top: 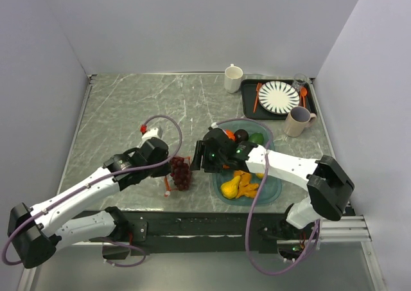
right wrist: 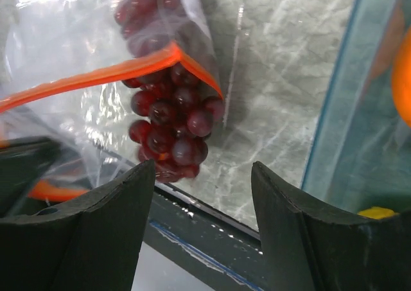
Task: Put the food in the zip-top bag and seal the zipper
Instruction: Adjust the zipper food storage bag at the center of the board.
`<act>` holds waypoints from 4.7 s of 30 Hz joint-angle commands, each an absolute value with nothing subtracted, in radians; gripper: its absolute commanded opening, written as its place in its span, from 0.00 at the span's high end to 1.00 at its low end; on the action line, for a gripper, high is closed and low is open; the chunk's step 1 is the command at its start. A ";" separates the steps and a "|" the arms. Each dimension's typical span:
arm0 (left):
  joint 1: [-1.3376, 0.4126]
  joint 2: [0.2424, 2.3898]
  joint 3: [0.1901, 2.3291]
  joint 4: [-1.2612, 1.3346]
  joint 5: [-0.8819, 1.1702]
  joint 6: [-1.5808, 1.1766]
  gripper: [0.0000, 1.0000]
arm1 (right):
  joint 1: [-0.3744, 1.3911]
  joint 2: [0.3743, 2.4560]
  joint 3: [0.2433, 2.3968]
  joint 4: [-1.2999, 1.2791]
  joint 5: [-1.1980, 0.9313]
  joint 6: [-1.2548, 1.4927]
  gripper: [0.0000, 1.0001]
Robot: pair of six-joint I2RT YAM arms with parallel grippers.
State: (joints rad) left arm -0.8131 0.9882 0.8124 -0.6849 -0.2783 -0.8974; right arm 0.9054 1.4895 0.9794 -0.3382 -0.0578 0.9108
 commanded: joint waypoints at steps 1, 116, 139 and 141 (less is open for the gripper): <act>-0.815 0.976 0.766 -0.617 -0.284 -0.930 0.99 | 0.913 1.499 0.989 -0.287 -0.104 0.919 0.32; -0.804 0.873 0.703 -0.580 -0.400 -1.054 0.99 | 0.900 1.870 1.186 -0.174 -0.098 0.835 0.57; -0.799 0.781 0.894 -0.897 -0.590 -1.063 0.99 | 0.899 1.623 1.576 -0.581 -0.139 0.585 1.00; -0.798 0.769 0.910 -0.908 -0.597 -1.060 0.99 | 0.896 1.621 1.609 -0.580 -0.158 0.580 1.00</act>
